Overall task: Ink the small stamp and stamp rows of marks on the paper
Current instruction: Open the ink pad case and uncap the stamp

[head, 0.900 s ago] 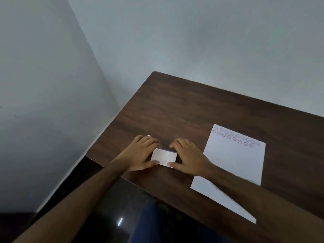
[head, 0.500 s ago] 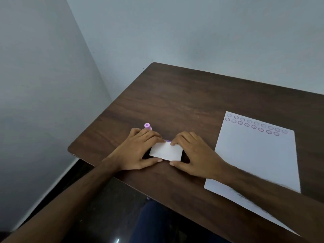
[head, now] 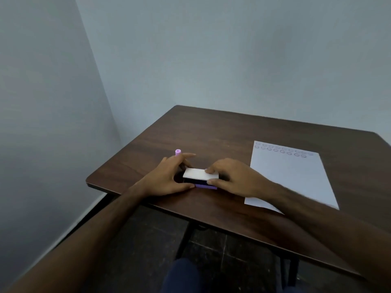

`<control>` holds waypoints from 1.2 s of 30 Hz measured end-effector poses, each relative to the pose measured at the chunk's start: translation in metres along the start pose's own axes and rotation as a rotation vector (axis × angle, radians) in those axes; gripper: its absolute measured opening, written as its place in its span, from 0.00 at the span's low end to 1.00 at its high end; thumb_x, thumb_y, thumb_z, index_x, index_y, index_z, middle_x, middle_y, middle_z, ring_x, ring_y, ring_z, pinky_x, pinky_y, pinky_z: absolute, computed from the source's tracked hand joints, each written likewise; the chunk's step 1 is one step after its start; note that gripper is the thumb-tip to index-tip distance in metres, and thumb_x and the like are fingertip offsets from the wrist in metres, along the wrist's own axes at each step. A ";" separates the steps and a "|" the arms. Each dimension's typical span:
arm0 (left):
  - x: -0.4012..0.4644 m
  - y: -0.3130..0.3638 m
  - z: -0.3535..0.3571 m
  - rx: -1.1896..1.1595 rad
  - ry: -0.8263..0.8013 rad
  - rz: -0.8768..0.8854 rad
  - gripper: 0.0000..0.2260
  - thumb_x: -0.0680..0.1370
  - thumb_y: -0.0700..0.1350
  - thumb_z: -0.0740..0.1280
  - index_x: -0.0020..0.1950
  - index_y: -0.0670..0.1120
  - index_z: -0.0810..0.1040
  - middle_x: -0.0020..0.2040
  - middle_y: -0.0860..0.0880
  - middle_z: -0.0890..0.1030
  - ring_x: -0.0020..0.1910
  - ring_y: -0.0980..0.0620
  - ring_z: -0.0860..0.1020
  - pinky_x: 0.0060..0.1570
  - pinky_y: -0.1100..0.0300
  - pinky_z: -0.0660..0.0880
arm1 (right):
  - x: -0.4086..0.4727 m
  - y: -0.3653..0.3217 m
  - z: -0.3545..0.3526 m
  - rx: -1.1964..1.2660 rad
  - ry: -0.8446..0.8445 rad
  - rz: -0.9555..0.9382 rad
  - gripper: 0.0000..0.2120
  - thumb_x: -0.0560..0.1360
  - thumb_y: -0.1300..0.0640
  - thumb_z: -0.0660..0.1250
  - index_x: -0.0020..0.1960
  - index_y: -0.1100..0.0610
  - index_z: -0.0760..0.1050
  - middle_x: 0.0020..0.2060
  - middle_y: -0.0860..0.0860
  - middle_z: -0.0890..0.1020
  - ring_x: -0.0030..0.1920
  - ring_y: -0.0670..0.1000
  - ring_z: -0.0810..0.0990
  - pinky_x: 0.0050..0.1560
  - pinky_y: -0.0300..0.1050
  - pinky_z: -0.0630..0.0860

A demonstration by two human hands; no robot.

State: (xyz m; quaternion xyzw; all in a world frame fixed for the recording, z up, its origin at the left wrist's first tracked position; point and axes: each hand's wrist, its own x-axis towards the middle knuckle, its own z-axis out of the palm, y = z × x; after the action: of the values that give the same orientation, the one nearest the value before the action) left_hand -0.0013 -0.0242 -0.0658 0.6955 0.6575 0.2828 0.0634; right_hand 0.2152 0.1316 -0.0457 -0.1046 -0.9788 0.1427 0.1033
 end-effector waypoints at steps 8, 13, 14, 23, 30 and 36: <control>-0.006 0.002 0.001 -0.083 0.005 -0.133 0.48 0.67 0.65 0.75 0.78 0.68 0.47 0.54 0.63 0.77 0.56 0.64 0.77 0.61 0.61 0.67 | 0.017 0.000 -0.029 0.253 0.055 0.176 0.15 0.83 0.51 0.61 0.55 0.58 0.83 0.46 0.51 0.85 0.46 0.50 0.82 0.47 0.46 0.78; -0.004 -0.001 0.002 -0.092 -0.019 -0.129 0.48 0.68 0.65 0.74 0.78 0.67 0.45 0.60 0.63 0.79 0.58 0.63 0.77 0.65 0.57 0.65 | 0.032 0.022 -0.028 0.492 0.110 0.435 0.16 0.83 0.51 0.60 0.55 0.61 0.82 0.46 0.53 0.85 0.42 0.49 0.82 0.39 0.36 0.77; -0.004 -0.002 0.002 -0.098 -0.009 -0.126 0.46 0.69 0.66 0.73 0.78 0.67 0.48 0.60 0.64 0.78 0.58 0.63 0.77 0.63 0.59 0.67 | 0.036 0.026 -0.027 0.499 0.094 0.473 0.16 0.83 0.52 0.60 0.53 0.61 0.81 0.43 0.54 0.84 0.40 0.50 0.81 0.38 0.37 0.74; 0.008 -0.035 -0.005 -0.146 0.417 -0.353 0.24 0.75 0.53 0.72 0.69 0.50 0.71 0.61 0.49 0.73 0.47 0.54 0.77 0.46 0.66 0.74 | 0.064 0.048 -0.019 0.404 -0.013 0.570 0.10 0.82 0.52 0.64 0.56 0.57 0.79 0.42 0.49 0.81 0.38 0.46 0.78 0.36 0.38 0.73; 0.024 -0.052 -0.001 0.103 0.254 -0.442 0.12 0.73 0.66 0.67 0.48 0.60 0.75 0.51 0.56 0.73 0.51 0.56 0.73 0.52 0.52 0.70 | 0.086 0.045 -0.009 0.120 0.135 0.521 0.08 0.78 0.51 0.67 0.47 0.56 0.79 0.45 0.52 0.83 0.45 0.50 0.80 0.45 0.47 0.77; 0.024 -0.050 0.000 0.167 0.260 -0.393 0.15 0.75 0.65 0.65 0.48 0.55 0.76 0.50 0.54 0.74 0.50 0.56 0.72 0.49 0.53 0.68 | 0.114 -0.005 0.009 0.360 0.101 0.268 0.20 0.72 0.38 0.71 0.57 0.49 0.81 0.45 0.46 0.84 0.45 0.44 0.80 0.40 0.38 0.73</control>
State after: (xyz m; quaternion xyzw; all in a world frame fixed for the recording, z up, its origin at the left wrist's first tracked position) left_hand -0.0460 0.0047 -0.0813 0.5151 0.8037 0.2968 -0.0256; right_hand 0.1034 0.1513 -0.0330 -0.2208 -0.9084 0.3221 0.1493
